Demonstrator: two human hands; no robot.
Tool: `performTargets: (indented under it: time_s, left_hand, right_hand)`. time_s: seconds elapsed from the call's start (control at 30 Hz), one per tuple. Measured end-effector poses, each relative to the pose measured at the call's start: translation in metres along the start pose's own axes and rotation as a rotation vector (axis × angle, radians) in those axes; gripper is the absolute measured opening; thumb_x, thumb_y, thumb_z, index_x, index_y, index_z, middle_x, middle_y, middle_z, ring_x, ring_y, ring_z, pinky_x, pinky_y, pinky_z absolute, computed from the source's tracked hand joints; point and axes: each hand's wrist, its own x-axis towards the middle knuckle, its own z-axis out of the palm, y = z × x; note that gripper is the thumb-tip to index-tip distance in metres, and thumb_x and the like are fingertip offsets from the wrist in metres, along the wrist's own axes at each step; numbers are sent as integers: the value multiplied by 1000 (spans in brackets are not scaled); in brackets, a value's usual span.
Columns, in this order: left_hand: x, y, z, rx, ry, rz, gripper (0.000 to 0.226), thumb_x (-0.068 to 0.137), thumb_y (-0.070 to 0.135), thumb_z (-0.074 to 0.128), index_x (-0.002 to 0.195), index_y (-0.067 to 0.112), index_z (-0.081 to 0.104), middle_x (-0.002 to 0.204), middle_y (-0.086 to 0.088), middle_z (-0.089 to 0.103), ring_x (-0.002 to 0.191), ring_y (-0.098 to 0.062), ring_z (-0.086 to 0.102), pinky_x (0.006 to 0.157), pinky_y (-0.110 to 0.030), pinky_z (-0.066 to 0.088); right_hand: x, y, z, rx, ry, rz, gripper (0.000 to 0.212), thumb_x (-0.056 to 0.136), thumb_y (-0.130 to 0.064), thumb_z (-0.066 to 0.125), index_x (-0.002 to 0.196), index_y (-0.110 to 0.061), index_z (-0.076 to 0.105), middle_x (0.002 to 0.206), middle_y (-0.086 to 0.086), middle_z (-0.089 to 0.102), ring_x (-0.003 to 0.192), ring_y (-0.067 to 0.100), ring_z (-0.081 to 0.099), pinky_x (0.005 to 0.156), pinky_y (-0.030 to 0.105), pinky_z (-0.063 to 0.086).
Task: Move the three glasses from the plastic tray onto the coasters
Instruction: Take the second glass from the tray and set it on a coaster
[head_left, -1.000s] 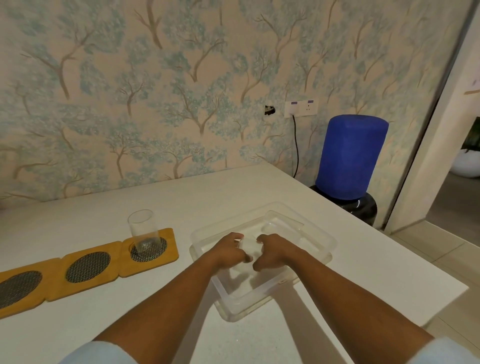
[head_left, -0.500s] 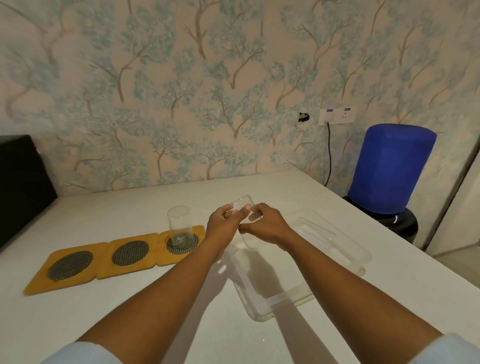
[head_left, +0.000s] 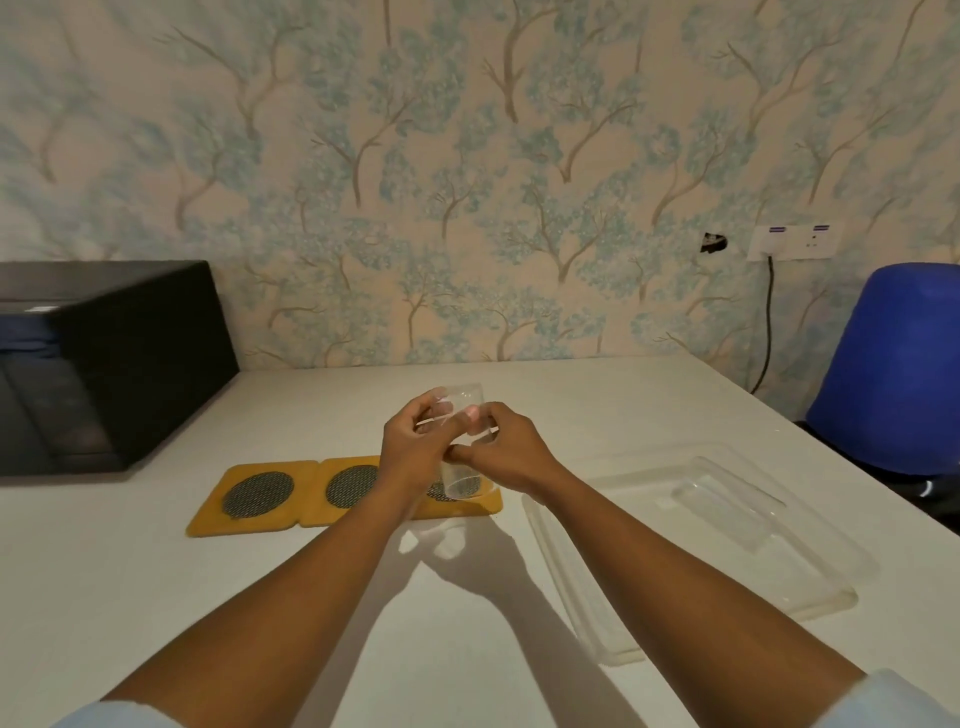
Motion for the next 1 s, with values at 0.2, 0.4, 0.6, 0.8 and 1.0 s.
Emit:
performTargets:
  time_s: [0.2,0.4,0.6,0.8,1.0]
  left_hand:
    - [6,-2,-42,65,48,25,60,69,31,88,124,26,64,117,5,66,109,-12,64,79,-27,56]
    - [15,-12,-73,266,98,102,72,69,33,88,133,24,57,124,6,63,110,-4,59,93,-28,52]
    - [28,-29,-98,333,127,88,76,68,35,88,136,27,54,124,12,58,109,-2,55,93,-22,47]
    - [44,-46,-117,379,157,70,83,67,35,89,140,25,51,134,4,58,118,-9,52,101,-31,47]
    - [56,-57,-129,383,153,43,84,69,30,88,142,21,48,141,-2,56,127,-18,51,103,-33,47]
  right_hand:
    - [15,-11,37,-32,-81,-46,55,61,-47,81,103,-20,59,101,-6,62,85,5,58,66,24,48]
    - [36,-10,71,-71,-127,-72,78,65,-44,81,132,-13,56,123,2,62,110,21,61,76,24,45]
    - [53,-6,100,-79,-147,-66,79,70,-38,80,138,-9,51,136,10,58,113,25,61,92,36,53]
    - [69,-3,120,-89,-172,-89,46,80,-27,72,121,-10,61,117,9,69,101,26,67,87,44,54]
    - [82,2,134,-101,-205,-93,42,84,-25,69,123,-10,60,116,11,70,103,26,67,89,46,54]
